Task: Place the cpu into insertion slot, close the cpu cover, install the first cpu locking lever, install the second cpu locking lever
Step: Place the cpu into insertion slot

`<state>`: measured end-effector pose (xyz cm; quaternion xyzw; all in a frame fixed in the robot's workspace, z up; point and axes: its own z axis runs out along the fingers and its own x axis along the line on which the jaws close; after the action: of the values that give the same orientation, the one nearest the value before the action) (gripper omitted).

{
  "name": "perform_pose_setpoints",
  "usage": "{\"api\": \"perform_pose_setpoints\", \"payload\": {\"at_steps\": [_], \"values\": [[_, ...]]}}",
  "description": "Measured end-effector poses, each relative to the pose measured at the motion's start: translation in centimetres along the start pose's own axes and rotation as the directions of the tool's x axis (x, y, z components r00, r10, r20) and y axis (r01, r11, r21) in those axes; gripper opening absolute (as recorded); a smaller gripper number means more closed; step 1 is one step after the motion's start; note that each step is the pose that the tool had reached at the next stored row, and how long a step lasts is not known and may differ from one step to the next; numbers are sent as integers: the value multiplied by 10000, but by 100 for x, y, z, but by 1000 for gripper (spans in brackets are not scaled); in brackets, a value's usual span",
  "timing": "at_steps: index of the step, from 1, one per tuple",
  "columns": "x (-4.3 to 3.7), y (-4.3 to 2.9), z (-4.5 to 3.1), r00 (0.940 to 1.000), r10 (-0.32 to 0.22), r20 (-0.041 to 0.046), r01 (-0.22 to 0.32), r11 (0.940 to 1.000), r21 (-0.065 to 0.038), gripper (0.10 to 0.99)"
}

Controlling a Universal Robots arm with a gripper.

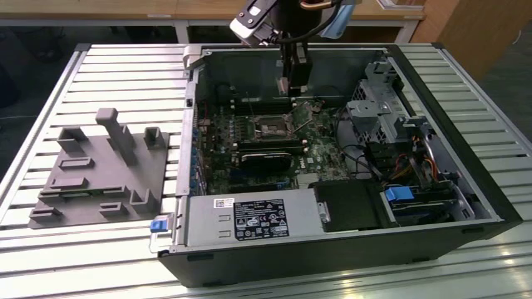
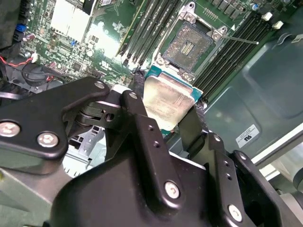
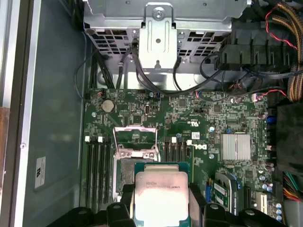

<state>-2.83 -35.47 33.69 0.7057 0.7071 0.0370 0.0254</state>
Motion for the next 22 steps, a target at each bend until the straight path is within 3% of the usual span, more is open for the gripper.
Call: {"api": "perform_pose_setpoints", "payload": {"at_steps": [11, 22], "values": [[-2, -10, 108, 10000, 18, 2, -18, 10000, -1, 541], [-2, -15, 157, 10000, 21, -16, -21, 10000, 8, 541]]}}
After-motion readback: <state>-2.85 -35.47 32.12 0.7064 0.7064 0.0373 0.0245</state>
